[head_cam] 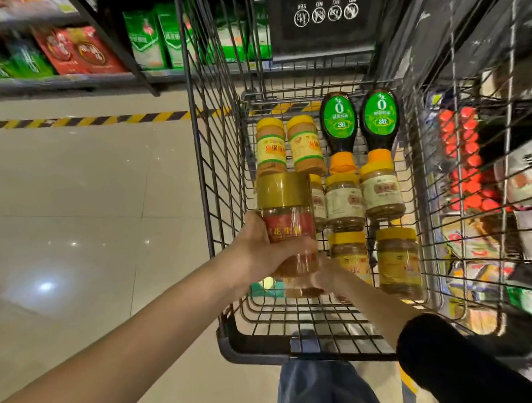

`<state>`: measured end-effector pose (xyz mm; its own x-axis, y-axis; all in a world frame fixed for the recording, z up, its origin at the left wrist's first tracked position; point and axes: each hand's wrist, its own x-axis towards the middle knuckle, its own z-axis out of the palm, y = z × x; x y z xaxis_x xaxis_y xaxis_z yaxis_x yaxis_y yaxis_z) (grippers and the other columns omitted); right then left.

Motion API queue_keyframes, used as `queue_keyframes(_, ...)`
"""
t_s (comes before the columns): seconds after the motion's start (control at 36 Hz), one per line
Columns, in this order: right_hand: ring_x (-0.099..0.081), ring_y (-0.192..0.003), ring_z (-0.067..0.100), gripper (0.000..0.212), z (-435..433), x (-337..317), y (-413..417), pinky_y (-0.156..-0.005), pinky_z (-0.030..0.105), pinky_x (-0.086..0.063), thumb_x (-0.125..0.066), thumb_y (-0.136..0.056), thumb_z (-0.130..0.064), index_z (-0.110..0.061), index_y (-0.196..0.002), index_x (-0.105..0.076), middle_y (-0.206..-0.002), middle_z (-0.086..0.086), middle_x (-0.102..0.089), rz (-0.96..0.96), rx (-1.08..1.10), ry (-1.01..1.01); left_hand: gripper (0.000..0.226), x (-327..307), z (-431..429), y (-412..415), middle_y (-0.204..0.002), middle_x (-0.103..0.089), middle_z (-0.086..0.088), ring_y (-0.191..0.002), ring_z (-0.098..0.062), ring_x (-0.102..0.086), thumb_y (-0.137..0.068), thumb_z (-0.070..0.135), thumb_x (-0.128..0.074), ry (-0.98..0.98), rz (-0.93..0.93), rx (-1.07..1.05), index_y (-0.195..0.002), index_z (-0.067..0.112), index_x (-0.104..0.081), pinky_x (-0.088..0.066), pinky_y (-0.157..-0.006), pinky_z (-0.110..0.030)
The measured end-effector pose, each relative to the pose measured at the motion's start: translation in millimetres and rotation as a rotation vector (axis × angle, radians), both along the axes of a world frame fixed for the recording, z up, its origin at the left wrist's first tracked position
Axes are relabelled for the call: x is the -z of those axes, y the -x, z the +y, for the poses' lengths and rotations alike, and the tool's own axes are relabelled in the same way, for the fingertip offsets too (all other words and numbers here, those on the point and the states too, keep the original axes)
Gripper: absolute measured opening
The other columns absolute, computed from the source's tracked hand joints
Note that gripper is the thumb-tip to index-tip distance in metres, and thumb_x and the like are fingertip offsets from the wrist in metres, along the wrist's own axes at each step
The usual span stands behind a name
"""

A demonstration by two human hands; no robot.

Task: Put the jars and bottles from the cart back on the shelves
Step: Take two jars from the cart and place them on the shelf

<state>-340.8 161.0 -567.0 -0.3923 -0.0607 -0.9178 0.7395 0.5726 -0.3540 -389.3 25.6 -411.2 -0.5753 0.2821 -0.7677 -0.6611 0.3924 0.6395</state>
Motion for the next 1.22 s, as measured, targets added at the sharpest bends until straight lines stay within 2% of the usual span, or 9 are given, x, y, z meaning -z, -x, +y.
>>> queue_keyframes(0.11,-0.052,-0.121,0.030,0.052,-3.4,-7.3,-3.7,-0.095,0.029,-0.043,-0.064,-0.082,0.001,-0.001,-0.131,-0.045,-0.132,0.015,-0.052,0.103,0.094,0.087,0.066,-6.4,1.8,-0.4,-0.107,-0.058,0.002,-0.091,-0.003,-0.057,-0.075,0.019,-0.075,0.005,0.025,-0.043,-0.123,0.020,-0.031,-0.050,-0.057,-0.009)
queue_keyframes(0.22,-0.056,-0.116,0.028,0.061,-5.4,-0.4,-3.5,-0.098,0.037,-0.047,-0.078,-0.072,-0.016,-0.007,-0.127,-0.052,-0.126,0.013,-0.058,0.123,0.092,0.125,0.051,-14.1,3.2,-2.3,-0.102,-0.061,0.002,-0.086,-0.002,-0.059,-0.078,0.015,-0.072,-0.008,0.035,-0.038,-0.116,0.023,-0.040,-0.052,-0.059,-0.009)
queue_keyframes(0.47,-0.058,-0.093,0.027,0.014,8.1,-30.5,2.9,-0.080,0.037,-0.054,-0.066,-0.083,-0.018,-0.015,-0.089,-0.054,-0.080,0.004,-0.053,-0.032,0.186,0.122,0.060,-41.5,0.0,-8.6,-0.103,-0.063,0.001,-0.077,0.000,-0.066,-0.074,0.016,-0.074,-0.050,0.039,-0.062,-0.122,0.018,-0.039,-0.055,-0.060,-0.014)
queue_keyframes(0.58,-0.064,-0.087,0.018,0.043,32.6,-59.6,1.8,-0.074,0.035,-0.059,-0.079,-0.067,-0.041,-0.018,-0.097,-0.058,-0.089,0.003,-0.063,0.050,0.184,0.178,0.073,-59.8,0.3,-9.1,-0.111,-0.066,-0.002,-0.092,-0.011,-0.068,-0.068,0.022,-0.076,-0.057,0.063,-0.044,-0.131,0.018,-0.039,-0.057,-0.066,-0.019)
queue_keyframes(0.75,-0.062,-0.069,0.003,0.042,71.3,-127.8,1.9,-0.055,0.019,-0.054,-0.079,-0.072,-0.027,-0.018,-0.108,-0.059,-0.090,-0.004,-0.067,0.203,0.264,0.325,0.075,-101.9,5.2,-15.6,-0.103,-0.062,0.004,-0.089,-0.007,-0.062,-0.058,0.027,-0.073,-0.068,0.180,-0.020,-0.124,0.023,-0.037,-0.054,-0.060,-0.015)
queue_keyframes(0.94,-0.066,-0.102,0.020,0.098,113.5,-229.5,13.0,-0.093,0.043,-0.051,-0.089,-0.040,-0.053,-0.018,-0.124,-0.052,-0.115,0.005,-0.068,0.472,0.312,0.249,0.046,-162.5,20.4,-18.7,-0.094,-0.061,0.008,-0.079,0.001,-0.062,-0.076,0.011,-0.070,-0.103,0.332,0.014,-0.104,0.035,-0.042,-0.049,-0.053,-0.008)
queue_keyframes(1.0,-0.066,-0.102,0.019,0.087,126.7,-265.4,9.3,-0.096,0.041,-0.050,-0.089,-0.055,-0.033,-0.010,-0.129,-0.048,-0.115,0.008,-0.068,0.550,0.376,0.248,0.042,-186.9,27.2,-19.4,-0.092,-0.060,0.008,-0.065,0.007,-0.064,-0.079,0.005,-0.067,-0.135,0.395,0.010,-0.103,0.030,-0.044,-0.049,-0.052,-0.008)
queue_keyframes(1.11,-0.071,-0.077,0.005,0.083,151.9,-343.2,-7.4,-0.077,0.030,-0.056,-0.084,-0.056,-0.025,-0.011,-0.128,-0.045,-0.094,-0.002,-0.071,0.722,0.408,0.241,0.058,-239.7,40.0,-22.5,-0.102,-0.062,0.006,-0.073,0.007,-0.066,-0.075,0.010,-0.072,-0.182,0.522,0.063,-0.123,0.019,-0.041,-0.052,-0.058,-0.011)
queue_keyframes(1.22,-0.066,-0.061,-0.004,0.053,170.0,-409.4,-33.1,-0.046,0.010,-0.044,-0.077,-0.071,-0.009,-0.016,-0.116,-0.050,-0.090,-0.001,-0.069,0.903,0.426,0.184,0.042,-287.1,58.8,-29.5,-0.102,-0.065,0.004,-0.071,0.007,-0.066,-0.077,0.006,-0.069,-0.267,0.650,0.117,-0.107,0.027,-0.049,-0.053,-0.060,-0.011)
